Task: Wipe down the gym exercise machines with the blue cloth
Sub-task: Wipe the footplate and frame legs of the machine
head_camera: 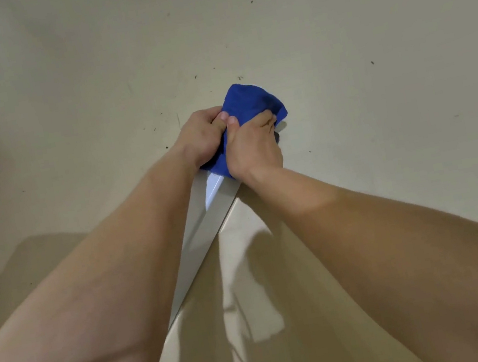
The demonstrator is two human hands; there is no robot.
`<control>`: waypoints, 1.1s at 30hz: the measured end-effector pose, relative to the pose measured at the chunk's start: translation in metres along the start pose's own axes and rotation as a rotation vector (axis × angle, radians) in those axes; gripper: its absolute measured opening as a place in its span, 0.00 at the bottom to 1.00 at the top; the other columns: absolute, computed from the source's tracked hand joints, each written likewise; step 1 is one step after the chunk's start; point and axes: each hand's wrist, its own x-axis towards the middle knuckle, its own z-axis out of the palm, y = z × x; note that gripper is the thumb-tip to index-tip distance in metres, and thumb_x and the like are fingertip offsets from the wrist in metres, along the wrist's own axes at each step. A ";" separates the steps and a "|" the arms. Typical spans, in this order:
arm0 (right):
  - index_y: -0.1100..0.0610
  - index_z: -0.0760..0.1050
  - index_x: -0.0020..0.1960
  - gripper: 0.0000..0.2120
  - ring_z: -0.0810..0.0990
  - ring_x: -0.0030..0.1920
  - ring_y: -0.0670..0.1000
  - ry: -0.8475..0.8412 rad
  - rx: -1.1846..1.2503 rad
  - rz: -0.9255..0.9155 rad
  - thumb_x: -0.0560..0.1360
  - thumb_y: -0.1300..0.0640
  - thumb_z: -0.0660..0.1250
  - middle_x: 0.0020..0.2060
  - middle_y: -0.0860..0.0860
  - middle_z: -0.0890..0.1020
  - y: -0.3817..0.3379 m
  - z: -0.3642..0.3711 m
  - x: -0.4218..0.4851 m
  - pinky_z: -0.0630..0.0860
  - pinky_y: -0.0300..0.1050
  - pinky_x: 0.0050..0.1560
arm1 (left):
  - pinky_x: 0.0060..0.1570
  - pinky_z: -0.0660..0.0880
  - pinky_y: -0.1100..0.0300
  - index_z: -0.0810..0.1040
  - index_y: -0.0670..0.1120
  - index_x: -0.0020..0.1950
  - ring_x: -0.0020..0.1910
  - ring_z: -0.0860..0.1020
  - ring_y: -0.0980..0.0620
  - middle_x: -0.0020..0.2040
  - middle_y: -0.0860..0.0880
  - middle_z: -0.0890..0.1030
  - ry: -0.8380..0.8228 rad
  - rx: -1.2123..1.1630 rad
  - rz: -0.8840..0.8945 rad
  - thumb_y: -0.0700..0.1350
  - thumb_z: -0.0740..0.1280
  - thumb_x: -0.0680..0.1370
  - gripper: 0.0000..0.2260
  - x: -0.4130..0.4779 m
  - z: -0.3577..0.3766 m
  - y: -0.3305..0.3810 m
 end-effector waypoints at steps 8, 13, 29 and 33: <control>0.64 0.55 0.73 0.31 0.73 0.67 0.61 -0.001 0.049 0.039 0.82 0.40 0.48 0.70 0.59 0.70 0.002 -0.009 0.034 0.72 0.60 0.64 | 0.47 0.72 0.56 0.77 0.40 0.48 0.40 0.74 0.51 0.41 0.49 0.79 -0.030 0.011 0.022 0.48 0.56 0.84 0.15 0.034 0.008 0.013; 0.64 0.55 0.73 0.29 0.70 0.69 0.60 0.053 0.075 0.032 0.83 0.42 0.48 0.72 0.59 0.67 0.002 0.006 0.001 0.70 0.59 0.66 | 0.48 0.72 0.55 0.78 0.42 0.48 0.43 0.75 0.50 0.44 0.47 0.81 -0.028 0.054 0.023 0.49 0.56 0.84 0.15 0.005 0.000 -0.002; 0.64 0.42 0.79 0.34 0.57 0.76 0.65 -0.151 0.210 0.040 0.83 0.48 0.51 0.78 0.64 0.52 0.026 0.106 -0.227 0.60 0.63 0.73 | 0.41 0.68 0.62 0.76 0.51 0.43 0.38 0.74 0.57 0.38 0.55 0.79 -0.029 0.101 -0.147 0.47 0.55 0.85 0.14 -0.201 -0.052 -0.116; 0.69 0.39 0.78 0.37 0.55 0.78 0.57 -0.214 0.129 0.115 0.84 0.44 0.48 0.79 0.62 0.51 0.023 0.105 -0.213 0.61 0.54 0.75 | 0.36 0.66 0.61 0.72 0.50 0.36 0.33 0.71 0.56 0.32 0.55 0.75 0.029 0.097 -0.179 0.46 0.57 0.84 0.17 -0.196 -0.046 -0.115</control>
